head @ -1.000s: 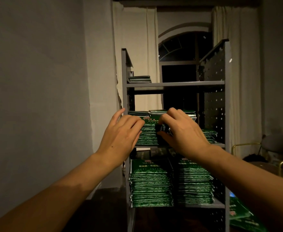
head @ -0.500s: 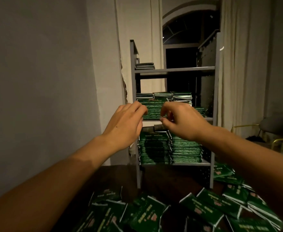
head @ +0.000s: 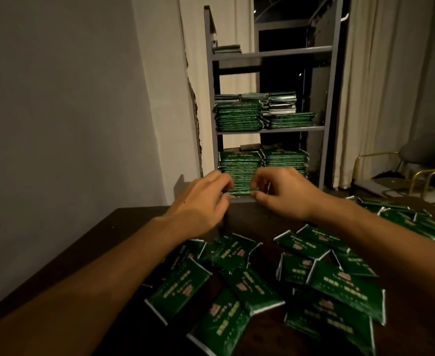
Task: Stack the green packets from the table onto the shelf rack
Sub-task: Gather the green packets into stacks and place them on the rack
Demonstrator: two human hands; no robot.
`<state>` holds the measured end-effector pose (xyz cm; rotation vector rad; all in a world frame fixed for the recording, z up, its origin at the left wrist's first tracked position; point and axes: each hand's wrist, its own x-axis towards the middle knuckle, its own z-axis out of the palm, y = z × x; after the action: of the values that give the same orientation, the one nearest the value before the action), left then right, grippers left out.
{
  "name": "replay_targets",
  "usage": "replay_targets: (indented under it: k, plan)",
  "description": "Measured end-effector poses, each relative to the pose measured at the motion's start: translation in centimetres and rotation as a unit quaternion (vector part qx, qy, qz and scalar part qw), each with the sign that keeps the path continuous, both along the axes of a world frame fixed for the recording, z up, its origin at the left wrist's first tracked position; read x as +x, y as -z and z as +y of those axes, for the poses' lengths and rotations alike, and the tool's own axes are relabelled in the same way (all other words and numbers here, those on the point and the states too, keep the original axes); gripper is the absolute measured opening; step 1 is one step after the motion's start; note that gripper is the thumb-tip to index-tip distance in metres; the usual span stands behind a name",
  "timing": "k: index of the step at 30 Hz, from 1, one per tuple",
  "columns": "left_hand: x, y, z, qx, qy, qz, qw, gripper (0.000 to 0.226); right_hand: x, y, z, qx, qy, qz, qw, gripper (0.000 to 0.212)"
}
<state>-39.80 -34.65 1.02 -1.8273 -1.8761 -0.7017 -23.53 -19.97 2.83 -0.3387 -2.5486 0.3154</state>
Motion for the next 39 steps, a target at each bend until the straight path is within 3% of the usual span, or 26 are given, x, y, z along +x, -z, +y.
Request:
replay_targets:
  k: [4,10,13,17,19,27,30,35,39]
  plan:
    - [-0.3,4.2,-0.3,-0.019,0.001,-0.033,0.999,0.015,-0.3,3.5,-0.7,-0.032,0.006,-0.044,0.999,0.004]
    - [-1.5,10.6,0.1,-0.102,-0.099,-0.088,0.986,0.021,-1.8,9.5,-0.3,-0.108,0.110,-0.157,0.976,0.016]
    - [-1.7,12.9,0.5,-0.134,-0.128,-0.119,0.975,0.027,-2.3,12.0,-0.2,-0.136,0.141,-0.203,0.959,0.035]
    - [-1.6,14.6,1.5,-0.140,-0.144,-0.140,0.970,0.040,-2.4,13.0,-1.1,-0.156,0.131,-0.305,0.930,0.078]
    - [-1.7,14.9,2.1,-0.140,-0.150,-0.150,0.967,0.043,-2.5,13.1,-0.8,-0.167,0.123,-0.318,0.925,0.087]
    - [-0.6,14.9,1.5,-0.110,-0.157,-0.132,0.973,0.035,-1.4,14.2,0.7,-0.277,0.075,-0.226,0.931,0.064]
    - [-0.1,15.1,1.2,-0.084,-0.138,-0.174,0.971,0.029,-1.2,14.2,1.3,-0.343,0.062,-0.179,0.920,0.046]
    - [0.7,15.4,1.6,-0.062,-0.112,-0.201,0.971,0.013,-2.5,15.1,0.1,-0.311,0.116,-0.104,0.937,0.057]
    - [-0.2,15.1,1.5,-0.016,-0.148,-0.261,0.954,0.014,-1.5,13.4,1.0,-0.434,0.097,-0.019,0.896,0.046]
